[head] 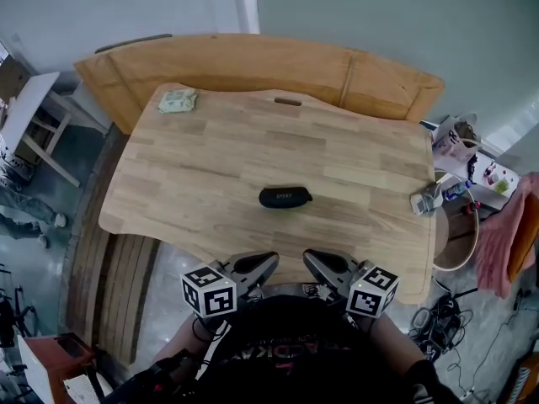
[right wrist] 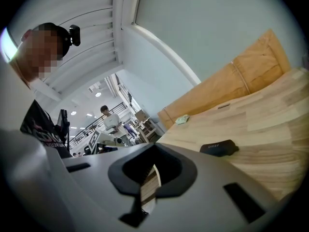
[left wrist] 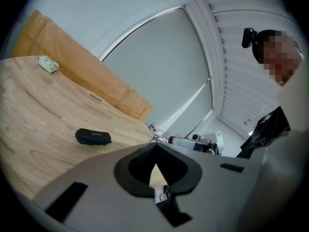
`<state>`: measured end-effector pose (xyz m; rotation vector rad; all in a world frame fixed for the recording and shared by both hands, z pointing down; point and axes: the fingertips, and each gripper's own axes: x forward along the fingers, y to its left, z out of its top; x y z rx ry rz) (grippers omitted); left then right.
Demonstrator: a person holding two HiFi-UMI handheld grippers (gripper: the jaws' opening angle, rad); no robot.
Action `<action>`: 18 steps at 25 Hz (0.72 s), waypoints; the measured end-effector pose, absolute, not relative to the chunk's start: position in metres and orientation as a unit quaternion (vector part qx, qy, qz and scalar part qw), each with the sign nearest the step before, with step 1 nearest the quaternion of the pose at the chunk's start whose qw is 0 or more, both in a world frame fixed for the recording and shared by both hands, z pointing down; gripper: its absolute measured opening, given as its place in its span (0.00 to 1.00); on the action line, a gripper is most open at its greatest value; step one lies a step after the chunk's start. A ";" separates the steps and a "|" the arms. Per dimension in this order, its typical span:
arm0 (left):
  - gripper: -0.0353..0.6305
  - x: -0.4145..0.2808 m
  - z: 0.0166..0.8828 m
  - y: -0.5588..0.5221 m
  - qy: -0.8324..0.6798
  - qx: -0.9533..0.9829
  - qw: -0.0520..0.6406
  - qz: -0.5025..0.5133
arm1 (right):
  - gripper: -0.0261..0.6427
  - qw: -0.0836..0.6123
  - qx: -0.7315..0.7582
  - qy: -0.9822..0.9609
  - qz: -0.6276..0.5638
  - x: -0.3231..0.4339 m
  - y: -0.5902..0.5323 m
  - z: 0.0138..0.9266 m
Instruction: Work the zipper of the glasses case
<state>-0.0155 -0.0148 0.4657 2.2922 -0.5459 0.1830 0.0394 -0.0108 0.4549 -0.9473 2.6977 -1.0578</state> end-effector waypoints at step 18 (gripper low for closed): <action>0.07 -0.015 0.468 -0.016 -0.216 0.896 0.381 0.071 | 0.06 0.039 -0.308 0.887 -0.342 0.036 -0.012 0.457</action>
